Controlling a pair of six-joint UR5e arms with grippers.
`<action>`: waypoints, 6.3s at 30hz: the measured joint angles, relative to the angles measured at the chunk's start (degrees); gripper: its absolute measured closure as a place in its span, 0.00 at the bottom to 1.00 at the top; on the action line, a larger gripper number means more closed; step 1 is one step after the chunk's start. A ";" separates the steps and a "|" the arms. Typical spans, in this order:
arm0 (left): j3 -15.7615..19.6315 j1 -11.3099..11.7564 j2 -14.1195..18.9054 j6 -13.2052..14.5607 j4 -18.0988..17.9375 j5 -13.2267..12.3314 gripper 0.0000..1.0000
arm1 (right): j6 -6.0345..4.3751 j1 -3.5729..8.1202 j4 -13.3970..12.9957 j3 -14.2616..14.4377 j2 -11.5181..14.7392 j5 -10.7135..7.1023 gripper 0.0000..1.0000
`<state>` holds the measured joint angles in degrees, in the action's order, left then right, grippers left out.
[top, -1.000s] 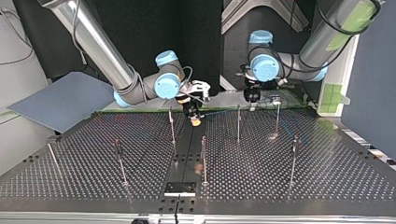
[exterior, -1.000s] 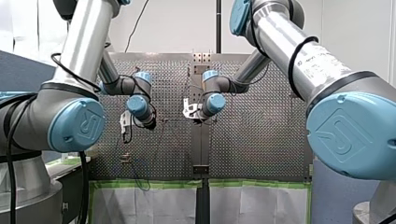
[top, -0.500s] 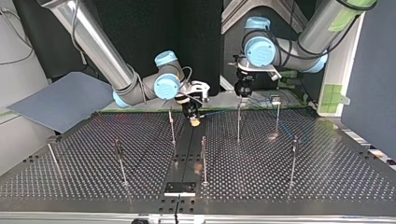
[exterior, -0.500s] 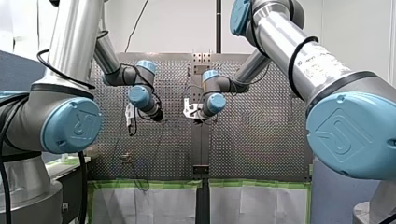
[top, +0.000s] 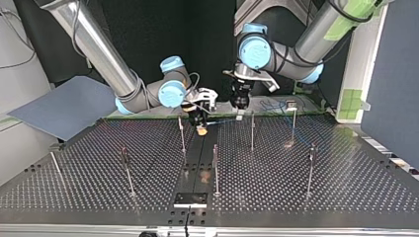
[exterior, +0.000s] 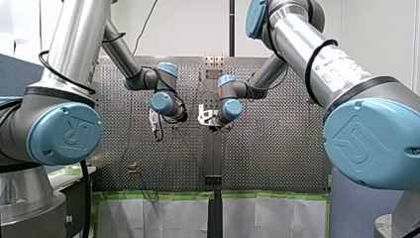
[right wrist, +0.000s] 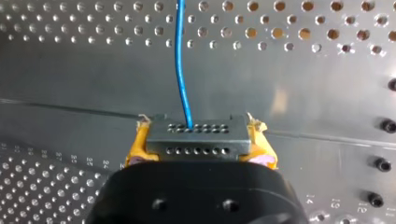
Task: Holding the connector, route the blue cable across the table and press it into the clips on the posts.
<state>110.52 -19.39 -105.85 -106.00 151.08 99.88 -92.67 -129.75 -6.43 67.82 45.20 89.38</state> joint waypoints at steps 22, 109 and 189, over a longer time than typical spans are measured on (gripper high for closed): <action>-7.14 -0.28 -10.61 0.52 0.88 3.72 0.00 | -0.15 1.01 -0.01 0.00 -0.02 -1.17 1.00; -12.43 -0.89 12.29 0.41 12.04 2.32 1.00 | -5.86 3.03 12.93 2.27 27.48 -2.95 1.00; -22.93 3.59 0.54 2.80 16.01 0.45 0.00 | -4.84 10.97 9.85 2.20 22.02 -10.66 1.00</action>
<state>87.59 -15.80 -105.31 -103.20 167.09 100.33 -97.51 -118.77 3.42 70.02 67.21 78.72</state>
